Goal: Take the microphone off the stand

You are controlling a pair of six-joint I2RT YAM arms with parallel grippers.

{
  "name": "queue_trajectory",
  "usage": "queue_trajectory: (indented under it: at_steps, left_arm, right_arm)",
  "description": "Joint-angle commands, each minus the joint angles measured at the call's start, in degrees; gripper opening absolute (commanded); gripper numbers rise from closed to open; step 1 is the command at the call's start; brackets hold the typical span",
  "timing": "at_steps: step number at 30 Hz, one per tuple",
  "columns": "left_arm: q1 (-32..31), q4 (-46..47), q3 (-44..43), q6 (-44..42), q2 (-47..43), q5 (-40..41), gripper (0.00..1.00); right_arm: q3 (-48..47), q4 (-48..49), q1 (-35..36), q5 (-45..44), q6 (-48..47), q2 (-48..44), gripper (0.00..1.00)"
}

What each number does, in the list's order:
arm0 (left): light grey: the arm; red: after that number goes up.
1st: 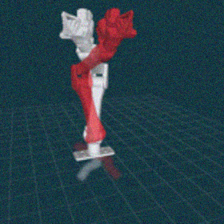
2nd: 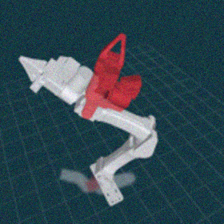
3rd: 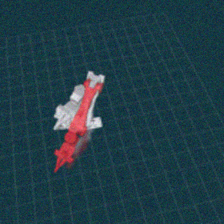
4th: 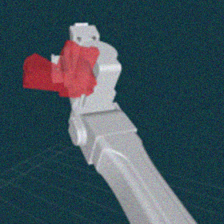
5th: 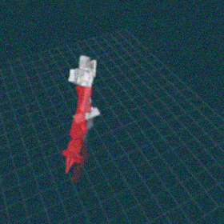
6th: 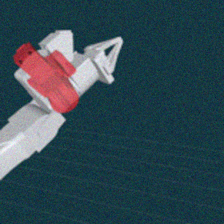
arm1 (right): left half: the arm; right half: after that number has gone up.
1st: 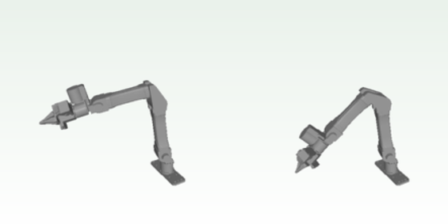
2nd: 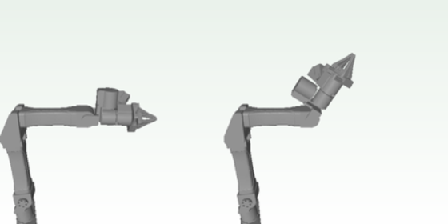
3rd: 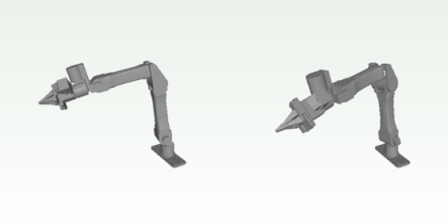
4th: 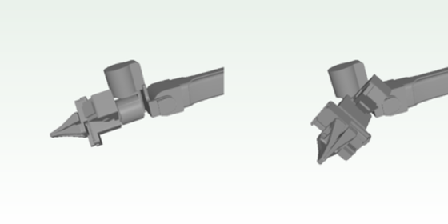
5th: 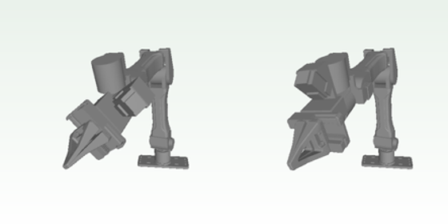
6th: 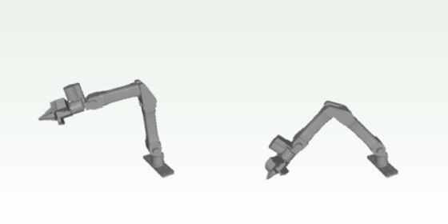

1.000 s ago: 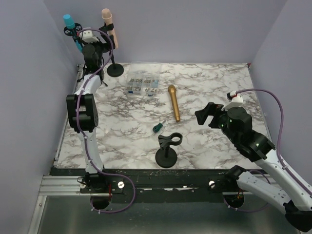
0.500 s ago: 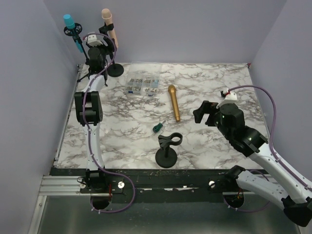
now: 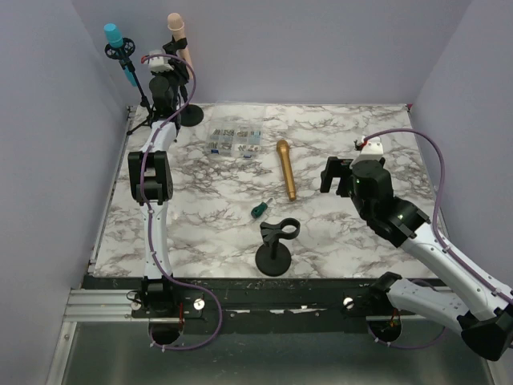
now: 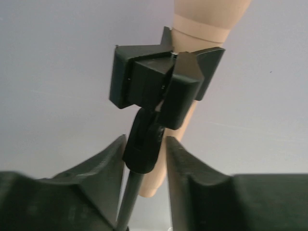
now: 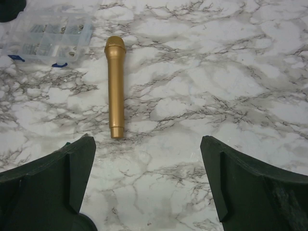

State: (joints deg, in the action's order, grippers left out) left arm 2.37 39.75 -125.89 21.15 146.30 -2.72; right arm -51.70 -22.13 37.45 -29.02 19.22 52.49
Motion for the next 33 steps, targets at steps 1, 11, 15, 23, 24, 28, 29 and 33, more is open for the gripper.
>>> queue_trajectory:
  at_steps: [1,11,15,23,24,28,29,33]
  left_arm:
    - [-1.18,-1.97,-5.69,-3.70,2.19,0.88,0.31]
    - [-1.92,-2.00,8.86,-7.65,-7.43,3.62,0.00]
    - [-2.20,2.14,18.07,-7.51,-12.57,3.18,0.00]
    - [-4.75,2.16,29.25,-5.90,-21.13,3.43,0.00]
    - [-5.00,2.42,30.79,-6.43,-22.40,3.39,0.00]
    - [-6.14,0.46,36.59,-6.31,-28.54,5.06,0.00]
    - [-6.23,0.37,38.43,-5.92,-30.63,5.52,0.00]
    - [-6.87,-3.11,46.51,-5.59,-39.56,7.64,0.00]
  right_arm:
    - [-5.06,-2.27,0.32,-4.37,-3.29,4.88,1.00]
    - [-8.63,-5.52,0.25,0.19,-3.04,8.80,1.00]
    - [-6.77,-1.84,0.25,1.43,-5.52,8.05,1.00]
    - [-4.43,0.52,0.25,3.36,-2.67,5.42,1.00]
    - [-4.09,0.47,0.23,3.50,-2.09,4.58,1.00]
    - [-3.22,-1.27,0.26,3.91,0.68,0.64,1.00]
    - [-3.15,-1.96,0.23,4.33,1.37,-0.29,1.00]
    - [-2.53,-3.23,0.25,8.49,2.83,-4.50,1.00]
